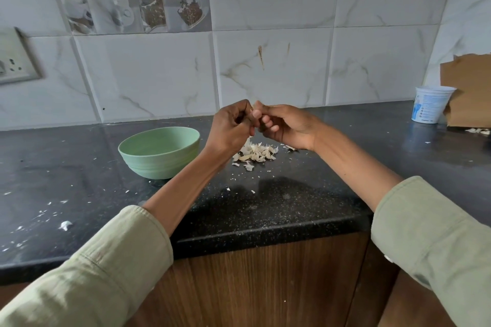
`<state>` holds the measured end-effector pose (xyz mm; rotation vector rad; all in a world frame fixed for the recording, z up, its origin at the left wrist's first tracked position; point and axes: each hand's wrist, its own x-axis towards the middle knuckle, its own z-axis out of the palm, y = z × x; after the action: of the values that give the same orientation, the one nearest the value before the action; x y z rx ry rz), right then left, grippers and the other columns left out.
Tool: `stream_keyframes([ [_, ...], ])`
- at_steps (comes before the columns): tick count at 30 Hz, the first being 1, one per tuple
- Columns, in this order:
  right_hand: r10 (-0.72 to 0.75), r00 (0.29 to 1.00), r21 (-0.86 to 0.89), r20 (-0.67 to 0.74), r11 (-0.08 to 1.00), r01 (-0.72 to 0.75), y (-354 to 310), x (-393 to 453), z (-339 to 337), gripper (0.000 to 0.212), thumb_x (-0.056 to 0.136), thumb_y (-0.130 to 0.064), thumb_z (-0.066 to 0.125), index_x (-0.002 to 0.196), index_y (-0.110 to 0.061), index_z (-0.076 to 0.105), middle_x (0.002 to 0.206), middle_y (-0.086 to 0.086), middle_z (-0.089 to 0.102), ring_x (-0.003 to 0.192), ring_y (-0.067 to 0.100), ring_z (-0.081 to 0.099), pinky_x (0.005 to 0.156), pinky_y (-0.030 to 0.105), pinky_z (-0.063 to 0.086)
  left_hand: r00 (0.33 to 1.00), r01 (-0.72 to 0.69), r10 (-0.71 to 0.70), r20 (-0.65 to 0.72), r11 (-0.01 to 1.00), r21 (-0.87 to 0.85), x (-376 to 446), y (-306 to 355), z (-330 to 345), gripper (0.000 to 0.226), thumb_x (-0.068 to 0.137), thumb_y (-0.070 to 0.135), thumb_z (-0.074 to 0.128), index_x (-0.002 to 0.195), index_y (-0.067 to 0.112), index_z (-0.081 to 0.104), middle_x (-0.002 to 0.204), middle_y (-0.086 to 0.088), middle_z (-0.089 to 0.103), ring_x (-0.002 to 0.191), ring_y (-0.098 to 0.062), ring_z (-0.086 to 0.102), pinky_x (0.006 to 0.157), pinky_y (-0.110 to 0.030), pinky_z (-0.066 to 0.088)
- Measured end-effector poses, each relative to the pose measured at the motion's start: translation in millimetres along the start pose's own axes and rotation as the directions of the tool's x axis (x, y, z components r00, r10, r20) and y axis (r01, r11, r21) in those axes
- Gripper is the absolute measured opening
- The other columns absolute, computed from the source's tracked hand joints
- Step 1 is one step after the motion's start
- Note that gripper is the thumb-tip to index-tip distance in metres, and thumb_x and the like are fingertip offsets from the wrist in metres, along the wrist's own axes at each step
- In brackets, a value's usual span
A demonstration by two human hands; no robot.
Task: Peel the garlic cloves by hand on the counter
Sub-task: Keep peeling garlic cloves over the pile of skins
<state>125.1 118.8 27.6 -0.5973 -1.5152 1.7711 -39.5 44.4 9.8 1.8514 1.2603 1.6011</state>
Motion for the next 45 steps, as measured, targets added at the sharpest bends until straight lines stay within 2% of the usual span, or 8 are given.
stream_keyframes([
  [3,0.04,0.999,0.085,0.007,0.996,-0.041,1,0,0,0.018,0.103,-0.021,0.065,0.091,-0.007,0.069,0.077,0.0,0.05,0.06,0.002,0.044,0.045,0.013,0.04,1.0,-0.01,0.01,-0.01,1.0,0.026,0,1,1,0.025,0.106,0.014,0.062,0.086,0.0,0.065,0.072,-0.011,0.065,0.066,-0.013,0.056,0.066,-0.03,0.048],
  [5,-0.095,0.995,-0.105,-0.042,0.99,0.091,3,1,2,0.015,0.103,-0.018,0.065,0.09,-0.011,0.063,0.08,0.005,0.056,0.061,0.005,0.049,0.047,0.014,0.042,0.998,0.041,-0.04,-0.052,0.999,0.027,2,-3,1,0.026,0.105,0.014,0.063,0.082,0.003,0.065,0.07,-0.007,0.065,0.063,-0.012,0.056,0.065,-0.031,0.048],
  [8,-0.476,0.879,-0.586,0.014,0.708,0.393,9,5,6,0.022,0.101,-0.016,0.071,0.085,-0.012,0.056,0.083,0.016,0.073,0.066,0.018,0.064,0.055,0.023,0.049,0.977,0.17,-0.164,-0.137,0.985,0.03,2,-7,3,0.028,0.102,0.016,0.065,0.074,0.01,0.067,0.064,-0.004,0.065,0.061,-0.014,0.054,0.063,-0.032,0.045],
  [11,-0.622,0.778,-0.716,0.088,0.504,0.484,10,5,6,0.029,0.098,-0.019,0.076,0.086,-0.001,0.057,0.078,0.002,0.077,0.065,0.017,0.07,0.058,0.024,0.053,0.954,0.243,-0.242,-0.175,0.97,-0.012,2,-6,7,0.029,0.102,0.015,0.064,0.073,0.011,0.067,0.068,-0.009,0.067,0.066,-0.017,0.055,0.066,-0.034,0.047],
  [16,-0.548,0.837,-0.618,-0.002,0.658,0.429,10,8,6,0.023,0.098,-0.019,0.075,0.089,-0.004,0.061,0.082,0.014,0.077,0.066,0.018,0.069,0.058,0.028,0.055,0.96,0.214,-0.221,-0.172,0.975,-0.057,0,0,4,0.029,0.103,0.021,0.066,0.076,0.011,0.067,0.067,-0.006,0.066,0.065,-0.015,0.054,0.067,-0.032,0.046],
  [24,-0.63,0.771,-0.705,0.099,0.502,0.501,17,4,23,0.03,0.095,-0.024,0.081,0.088,-0.003,0.06,0.076,0.009,0.074,0.066,0.022,0.073,0.059,0.031,0.058,0.936,0.275,-0.293,-0.196,0.955,-0.114,6,-4,-4,0.02,0.095,-0.004,0.055,0.084,0.005,0.068,0.071,-0.01,0.071,0.063,-0.011,0.06,0.06,-0.024,0.049],
  [37,-0.345,0.939,-0.409,0.012,0.855,0.319,5,-2,4,0.013,0.102,-0.015,0.07,0.095,-0.012,0.06,0.082,0.006,0.071,0.073,0.016,0.064,0.065,0.025,0.054,0.981,0.168,-0.155,0.117,0.979,-0.111,7,-7,-6,0.022,0.109,0.003,0.04,0.099,0.009,0.059,0.077,0.0,0.059,0.07,-0.011,0.054,0.065,-0.026,0.045],
  [45,-0.257,0.964,-0.352,-0.063,0.91,0.22,5,-2,-1,0.009,0.103,-0.005,0.062,0.107,-0.011,0.057,0.08,0.008,0.074,0.069,0.013,0.07,0.064,0.023,0.056,0.985,0.156,-0.156,0.07,0.988,0.01,4,-7,-3,0.025,0.098,-0.004,0.041,0.102,0.003,0.064,0.074,0.0,0.063,0.066,-0.014,0.06,0.065,-0.031,0.043],
])
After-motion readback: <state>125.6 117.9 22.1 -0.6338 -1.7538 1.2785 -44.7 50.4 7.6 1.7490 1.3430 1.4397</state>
